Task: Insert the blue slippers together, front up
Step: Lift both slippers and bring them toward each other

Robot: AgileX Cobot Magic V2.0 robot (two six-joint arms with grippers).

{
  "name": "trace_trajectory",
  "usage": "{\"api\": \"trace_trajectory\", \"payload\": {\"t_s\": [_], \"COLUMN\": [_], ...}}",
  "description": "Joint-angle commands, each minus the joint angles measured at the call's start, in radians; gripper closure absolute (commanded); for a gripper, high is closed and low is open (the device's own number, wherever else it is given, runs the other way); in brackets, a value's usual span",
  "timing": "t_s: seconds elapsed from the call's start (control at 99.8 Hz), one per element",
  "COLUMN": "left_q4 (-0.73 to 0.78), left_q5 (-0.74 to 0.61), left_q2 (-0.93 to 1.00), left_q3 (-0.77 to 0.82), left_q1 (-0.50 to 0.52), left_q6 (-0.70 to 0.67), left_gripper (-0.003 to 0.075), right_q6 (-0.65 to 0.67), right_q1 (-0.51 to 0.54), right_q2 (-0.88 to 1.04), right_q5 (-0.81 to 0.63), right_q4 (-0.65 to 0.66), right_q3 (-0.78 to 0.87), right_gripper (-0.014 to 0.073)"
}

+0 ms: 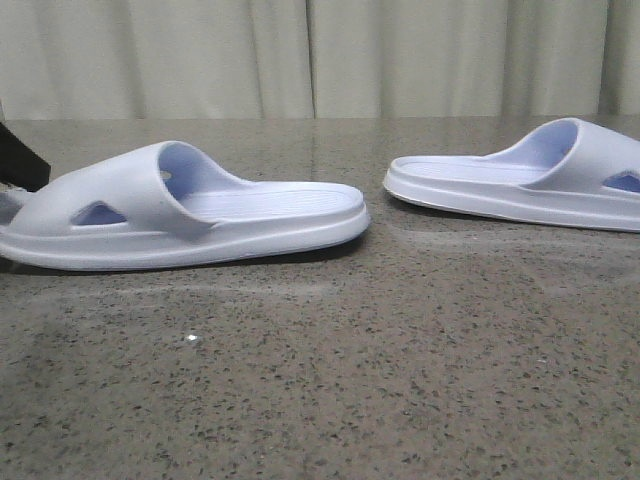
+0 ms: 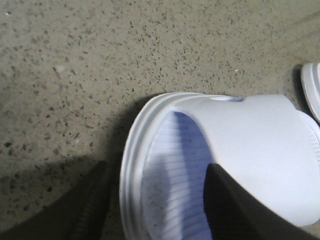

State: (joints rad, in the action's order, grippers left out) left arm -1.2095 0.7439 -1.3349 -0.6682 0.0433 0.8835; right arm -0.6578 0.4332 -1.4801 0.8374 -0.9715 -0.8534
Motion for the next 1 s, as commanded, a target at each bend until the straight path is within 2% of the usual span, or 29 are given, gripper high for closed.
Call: {"api": "trace_trajectory", "payload": {"t_s": [0.0,0.13,0.271,0.471,0.621,0.782,0.902,0.992], "left_q4": [-0.046,-0.048,-0.048,-0.052,-0.057,-0.088,-0.157,-0.195], "left_q5": [0.028,0.036,0.046,0.025,0.025,0.107,0.249,0.308], "left_q2": [0.018,0.018,0.018,0.026,0.072,0.113,0.113,0.113], "left_q3": [-0.030,-0.030,-0.030,-0.030,-0.030,-0.030,-0.030,-0.030], "left_q1": [0.001,0.001,0.001,0.014,0.087,0.205,0.311,0.364], "left_q6": [0.008,0.019,0.028,0.031,0.033,0.044,0.090,0.107], "left_gripper": [0.0437,0.0551,0.0706,0.0705,0.0705,0.0705,0.0705,0.0705], "right_q6": [-0.019,-0.019,-0.019,-0.019,-0.033,-0.139,-0.226,-0.271], "right_q1": [0.006,0.006,0.006,0.006,0.006,0.006,0.008,0.007], "right_q2": [0.022,0.022,0.022,0.022,0.036,0.053,0.061,0.069], "right_q5": [0.007,0.007,0.011,0.028,0.047,0.134,0.228,0.284], "right_q4": [-0.023,-0.025,-0.025,-0.034,-0.076,-0.233,-0.362,-0.439], "right_q3": [-0.023,-0.023,-0.023,-0.023,-0.023,-0.023,-0.023,-0.023], "right_gripper": [0.0701,0.0701,0.0701,0.0701,0.0701,0.0701,0.0701,0.0700]}}
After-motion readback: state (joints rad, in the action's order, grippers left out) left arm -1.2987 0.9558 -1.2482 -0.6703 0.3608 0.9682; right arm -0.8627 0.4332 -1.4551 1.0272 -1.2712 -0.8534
